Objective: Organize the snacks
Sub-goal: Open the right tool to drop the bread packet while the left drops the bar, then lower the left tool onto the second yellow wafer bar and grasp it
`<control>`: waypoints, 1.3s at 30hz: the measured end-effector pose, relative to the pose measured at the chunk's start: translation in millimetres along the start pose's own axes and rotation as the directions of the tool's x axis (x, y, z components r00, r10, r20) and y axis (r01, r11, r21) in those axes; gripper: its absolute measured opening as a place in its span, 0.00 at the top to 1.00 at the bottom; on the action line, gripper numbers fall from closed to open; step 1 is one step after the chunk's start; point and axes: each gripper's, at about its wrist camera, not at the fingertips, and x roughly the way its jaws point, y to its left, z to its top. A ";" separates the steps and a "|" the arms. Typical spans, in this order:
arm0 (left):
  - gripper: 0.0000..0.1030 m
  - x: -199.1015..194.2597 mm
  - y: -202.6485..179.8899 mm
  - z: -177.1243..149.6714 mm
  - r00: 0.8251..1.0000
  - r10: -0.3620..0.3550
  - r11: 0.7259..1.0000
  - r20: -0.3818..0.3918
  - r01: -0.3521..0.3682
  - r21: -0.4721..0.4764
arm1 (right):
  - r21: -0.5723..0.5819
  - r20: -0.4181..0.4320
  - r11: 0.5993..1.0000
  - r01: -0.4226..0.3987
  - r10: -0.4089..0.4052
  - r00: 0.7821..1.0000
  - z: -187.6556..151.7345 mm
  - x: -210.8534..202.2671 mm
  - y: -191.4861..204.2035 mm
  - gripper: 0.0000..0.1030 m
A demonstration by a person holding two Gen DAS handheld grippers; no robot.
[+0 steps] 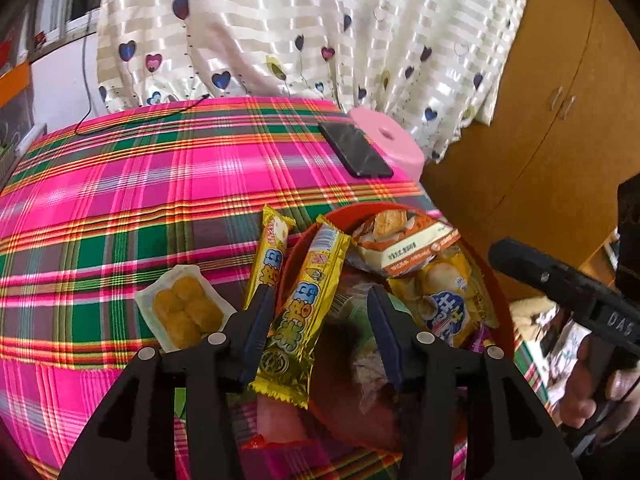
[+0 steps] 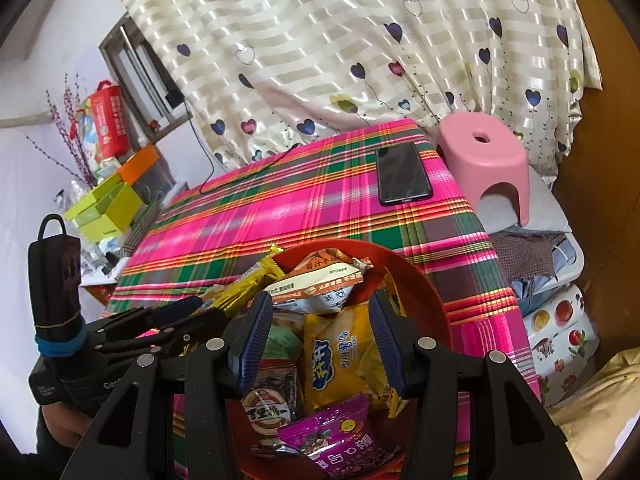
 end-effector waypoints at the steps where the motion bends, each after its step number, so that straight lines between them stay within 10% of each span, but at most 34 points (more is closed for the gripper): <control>1: 0.52 -5.7 1.9 -0.4 1.000 -0.007 1.000 0.017 0.007 -0.011 | -0.003 0.002 1.000 -0.005 0.005 1.000 -0.9 -0.8 1.4 0.53; 9: 0.52 -32.8 24.0 -2.8 0.994 0.072 0.996 0.078 -0.067 -0.062 | -0.106 -0.032 0.993 -0.052 0.049 0.998 -14.9 5.0 32.4 0.74; 20: 0.52 -2.3 28.1 -5.6 0.994 0.112 0.994 -0.015 -0.112 -0.009 | -0.197 -0.124 0.969 -0.146 0.123 0.985 -33.5 34.3 75.1 0.77; 39: 0.52 1.9 26.3 -7.5 0.995 0.090 0.996 -0.035 -0.090 0.007 | -0.314 -0.135 0.944 0.103 -0.152 0.979 -35.0 53.2 65.9 0.72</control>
